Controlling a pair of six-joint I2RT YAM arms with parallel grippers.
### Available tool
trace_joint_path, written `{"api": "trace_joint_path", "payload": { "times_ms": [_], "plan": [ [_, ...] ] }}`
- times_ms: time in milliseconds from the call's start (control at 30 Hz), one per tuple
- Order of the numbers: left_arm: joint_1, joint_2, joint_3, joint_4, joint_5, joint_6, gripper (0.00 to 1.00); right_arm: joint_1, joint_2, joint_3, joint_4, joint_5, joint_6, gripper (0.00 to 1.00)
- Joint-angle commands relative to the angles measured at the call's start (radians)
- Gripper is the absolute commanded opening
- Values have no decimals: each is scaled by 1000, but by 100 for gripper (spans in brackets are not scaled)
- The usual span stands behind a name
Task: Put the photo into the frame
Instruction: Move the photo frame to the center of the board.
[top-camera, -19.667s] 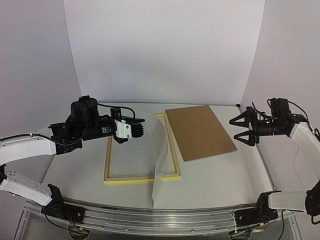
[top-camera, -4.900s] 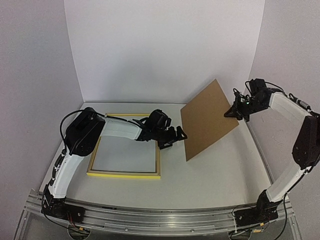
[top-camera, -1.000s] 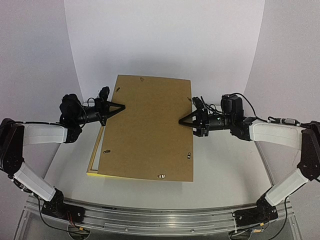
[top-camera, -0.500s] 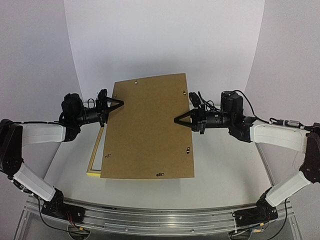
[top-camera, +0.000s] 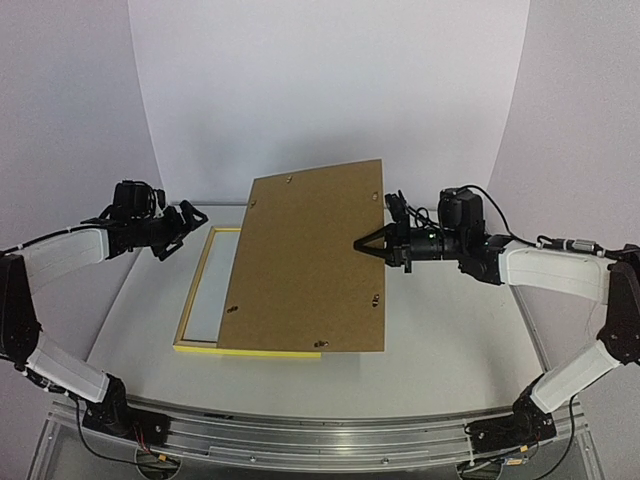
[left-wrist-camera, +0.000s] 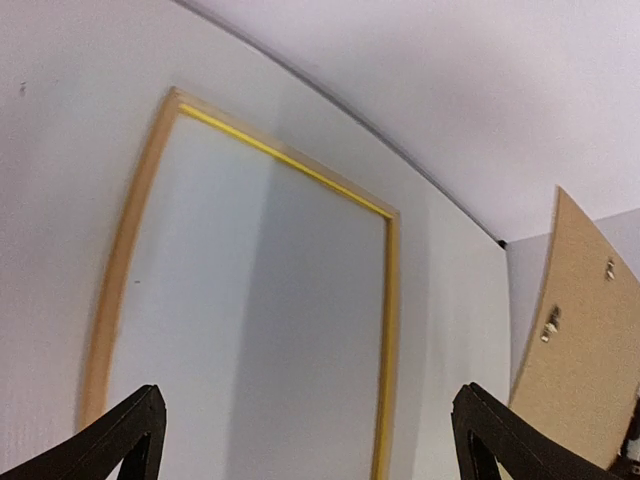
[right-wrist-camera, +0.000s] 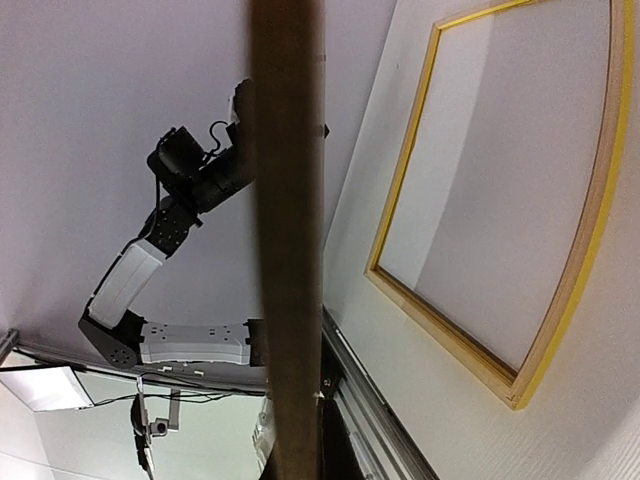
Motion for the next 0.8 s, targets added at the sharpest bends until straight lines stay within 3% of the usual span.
{"api": "trace_joint_path", "payload": {
  "times_ms": [0, 133, 300, 767],
  "plan": [
    [95, 162, 18, -38, 25, 90, 100, -9, -25, 25, -49, 45, -84, 0],
    [122, 284, 70, -17, 6, 140, 98, -13, -53, 21, -114, 71, -124, 0],
    [130, 413, 103, -7, 11, 194, 85, -17, -65, 11, -148, 86, -140, 0],
    [127, 540, 90, 44, 191, 232, 31, -33, -45, 14, -184, 68, -164, 0]
  ]
}}
